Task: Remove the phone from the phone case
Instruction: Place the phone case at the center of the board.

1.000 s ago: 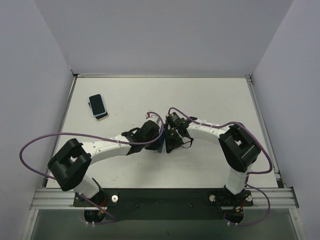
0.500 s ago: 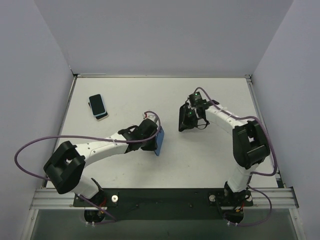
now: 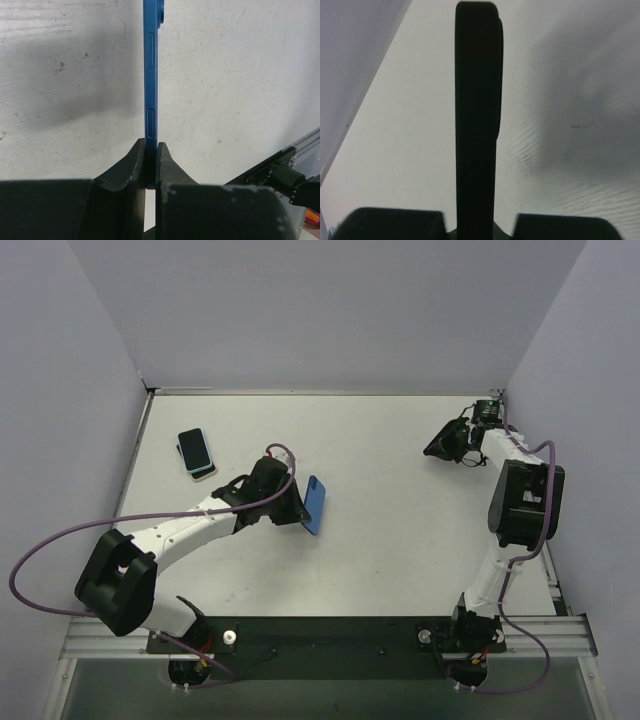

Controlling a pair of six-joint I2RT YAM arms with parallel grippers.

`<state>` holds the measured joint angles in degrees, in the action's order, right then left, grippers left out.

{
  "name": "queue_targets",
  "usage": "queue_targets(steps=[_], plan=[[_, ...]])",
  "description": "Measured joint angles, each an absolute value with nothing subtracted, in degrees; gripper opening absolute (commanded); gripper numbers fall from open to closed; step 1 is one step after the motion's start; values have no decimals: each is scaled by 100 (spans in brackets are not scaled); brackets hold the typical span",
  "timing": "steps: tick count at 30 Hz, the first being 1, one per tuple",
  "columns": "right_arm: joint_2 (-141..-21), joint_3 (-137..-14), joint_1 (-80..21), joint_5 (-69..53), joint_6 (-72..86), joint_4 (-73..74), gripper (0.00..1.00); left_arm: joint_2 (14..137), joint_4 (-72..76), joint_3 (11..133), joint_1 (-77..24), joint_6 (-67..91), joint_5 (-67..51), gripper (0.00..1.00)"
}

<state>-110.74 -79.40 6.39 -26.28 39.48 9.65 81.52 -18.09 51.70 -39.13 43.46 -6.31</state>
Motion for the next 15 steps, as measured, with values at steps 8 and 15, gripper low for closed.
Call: queue_targets(steps=[8,15], plan=[[-11428,-7920,1087,-2421,4372,989,56,8390,-1428,5498,-3498,4488,-1334,0],[-10923,-7349,1085,-1667,4447,1431,91,9435,-567,6042,-3181,4705,-2025,0]])
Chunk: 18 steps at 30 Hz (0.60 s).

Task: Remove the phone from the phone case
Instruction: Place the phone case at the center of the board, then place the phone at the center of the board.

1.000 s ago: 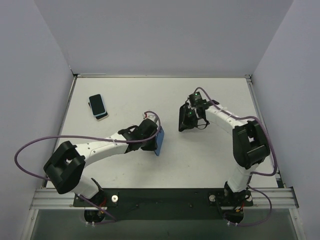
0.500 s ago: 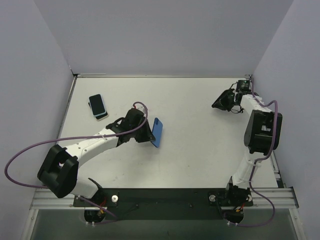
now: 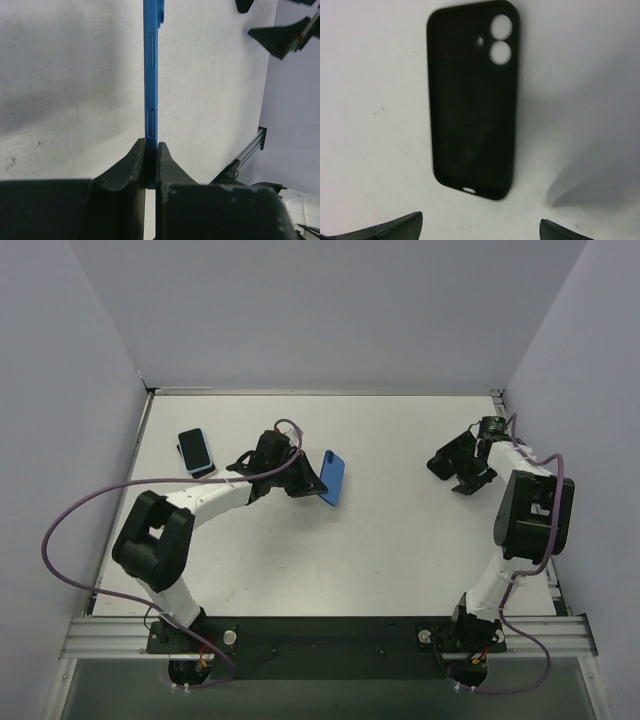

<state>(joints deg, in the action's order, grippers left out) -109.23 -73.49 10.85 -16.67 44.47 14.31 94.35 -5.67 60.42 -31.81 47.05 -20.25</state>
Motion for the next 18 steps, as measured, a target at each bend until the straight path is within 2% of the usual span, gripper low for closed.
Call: queue_targets(steps=[8,18], plan=[[-9170,-5778,1013,-1068,4429,1522,92,10886,97,6925,-3026,5057,-2633,0],[-7588,-3931,543,-1146,4366,1332,92,12392,838,8079,-3028,5660,-3048,0]])
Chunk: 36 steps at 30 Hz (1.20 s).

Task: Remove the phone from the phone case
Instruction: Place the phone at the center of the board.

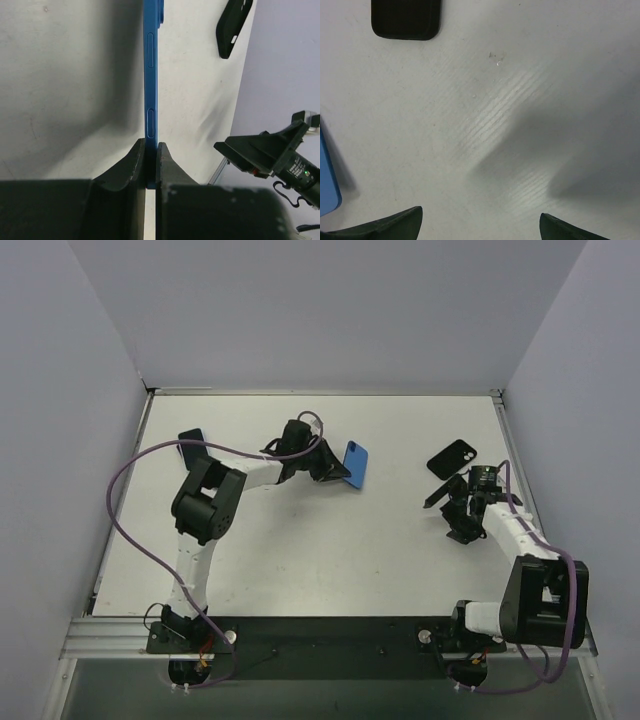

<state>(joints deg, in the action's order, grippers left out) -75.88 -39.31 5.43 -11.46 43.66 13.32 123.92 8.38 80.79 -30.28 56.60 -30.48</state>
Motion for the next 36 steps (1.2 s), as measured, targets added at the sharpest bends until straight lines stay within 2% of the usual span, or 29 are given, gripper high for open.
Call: queue_targets(steps=[7,18,21,23,24,25,27,36], plan=[[-7057,-3739,464,-1197,4327,1330,92,12591,657,8311,-3033,5511,-2947,0],[-7061,-3750,395,-1321,4237,1339,91,12230,963,7725,-2600,5671,-2370,2],[-7072,-3750,370,-1354,4217,1352,91,12427,875,8031,-2447,5680,-2320,26],[-7072,-3750,368,-1358,4209,1350,91,12573,753,8300,-2414,5607,-2261,51],[-7072,-3750,368,-1358,4200,1352,91,12608,681,8372,-2414,5557,-2239,73],[-7072,-3750,366,-1358,4195,1354,91,12613,596,8388,-2425,5494,-2206,86],[-7070,-3750,366,-1365,4195,1354,91,12613,368,8405,-2447,5376,-2134,90],[-7070,-3758,217,-1391,4198,1358,91,12057,-1544,8742,-2497,4215,-1076,95]])
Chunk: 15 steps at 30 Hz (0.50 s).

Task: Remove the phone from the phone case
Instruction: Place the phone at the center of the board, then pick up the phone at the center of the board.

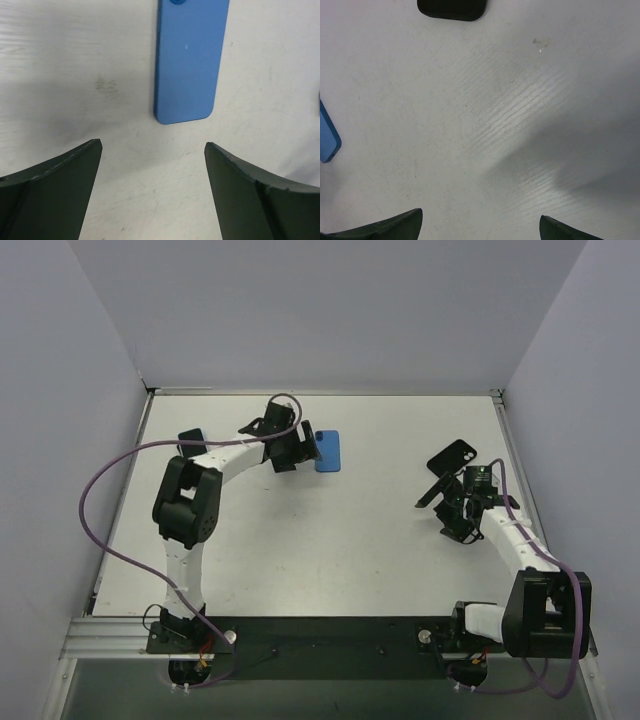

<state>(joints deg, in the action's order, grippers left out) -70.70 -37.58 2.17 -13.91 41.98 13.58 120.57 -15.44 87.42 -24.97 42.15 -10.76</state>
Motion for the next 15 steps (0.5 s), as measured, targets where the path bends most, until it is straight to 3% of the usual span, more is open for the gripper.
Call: queue_targets(steps=[7,15], plan=[[-7137,-3988,-49,-1400,4195,1354,91,11295,-3129,9319,-2290,3371,436,96],[-7395,-4182,-327,-1520,4195,1323,91,11225,-4152,9520,-1214,2818,1208,97]])
